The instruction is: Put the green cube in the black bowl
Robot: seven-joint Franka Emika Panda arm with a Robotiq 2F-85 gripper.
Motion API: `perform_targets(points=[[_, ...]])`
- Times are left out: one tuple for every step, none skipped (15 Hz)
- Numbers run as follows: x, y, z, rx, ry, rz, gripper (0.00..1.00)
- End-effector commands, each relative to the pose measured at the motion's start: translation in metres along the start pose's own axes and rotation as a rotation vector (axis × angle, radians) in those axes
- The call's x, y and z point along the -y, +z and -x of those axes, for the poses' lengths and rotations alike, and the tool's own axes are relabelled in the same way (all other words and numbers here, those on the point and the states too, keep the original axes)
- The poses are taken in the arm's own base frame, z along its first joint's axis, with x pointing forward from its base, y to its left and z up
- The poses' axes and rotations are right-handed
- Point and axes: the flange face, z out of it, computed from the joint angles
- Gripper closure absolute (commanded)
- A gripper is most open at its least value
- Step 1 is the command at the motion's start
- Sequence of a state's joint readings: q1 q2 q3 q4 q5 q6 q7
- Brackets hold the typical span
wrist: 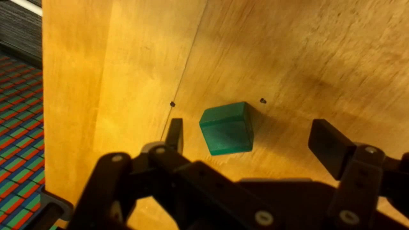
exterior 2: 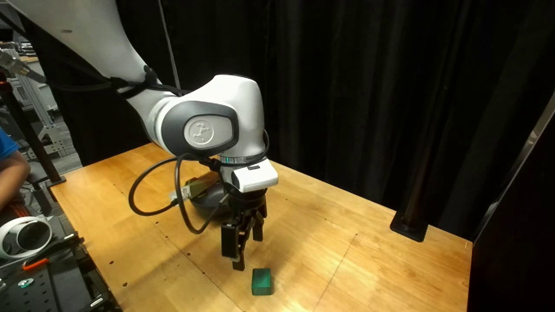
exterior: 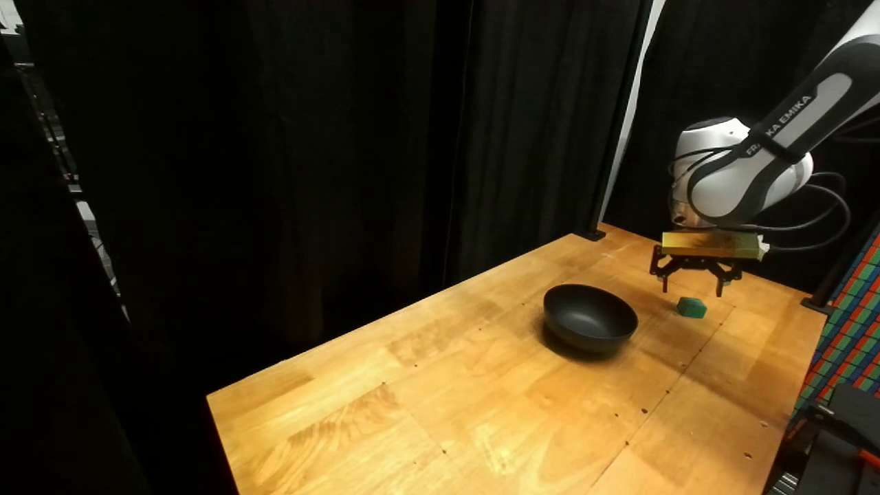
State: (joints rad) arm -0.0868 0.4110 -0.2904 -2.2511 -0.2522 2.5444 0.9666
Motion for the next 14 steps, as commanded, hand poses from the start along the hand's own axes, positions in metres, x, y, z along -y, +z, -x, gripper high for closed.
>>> perform_targets(points=[[0.008,0.014,-0.012,0.023,0.067,0.039,0.0],[0.008,0.018,-0.012,0.04,0.071,0.041,0.0],[0.009,0.021,-0.014,0.049,0.08,0.04,0.0],[0.01,0.024,-0.015,0.057,0.089,0.04,0.0],[0.011,0.026,-0.016,0.058,0.099,0.036,0.0],[0.012,0.029,-0.018,0.066,0.107,0.032,0.0],[0.012,0.031,-0.021,0.064,0.117,0.029,0.0],[0.012,0.034,-0.023,0.067,0.128,0.027,0.0],[0.012,0.036,-0.026,0.066,0.136,0.025,0.0],[0.011,0.038,-0.028,0.068,0.141,0.025,0.0],[0.01,0.041,-0.031,0.07,0.143,0.026,0.0],[0.009,0.042,-0.034,0.075,0.144,0.028,0.0],[0.007,0.044,-0.036,0.08,0.147,0.027,0.0],[0.006,0.046,-0.039,0.084,0.154,0.025,0.0]])
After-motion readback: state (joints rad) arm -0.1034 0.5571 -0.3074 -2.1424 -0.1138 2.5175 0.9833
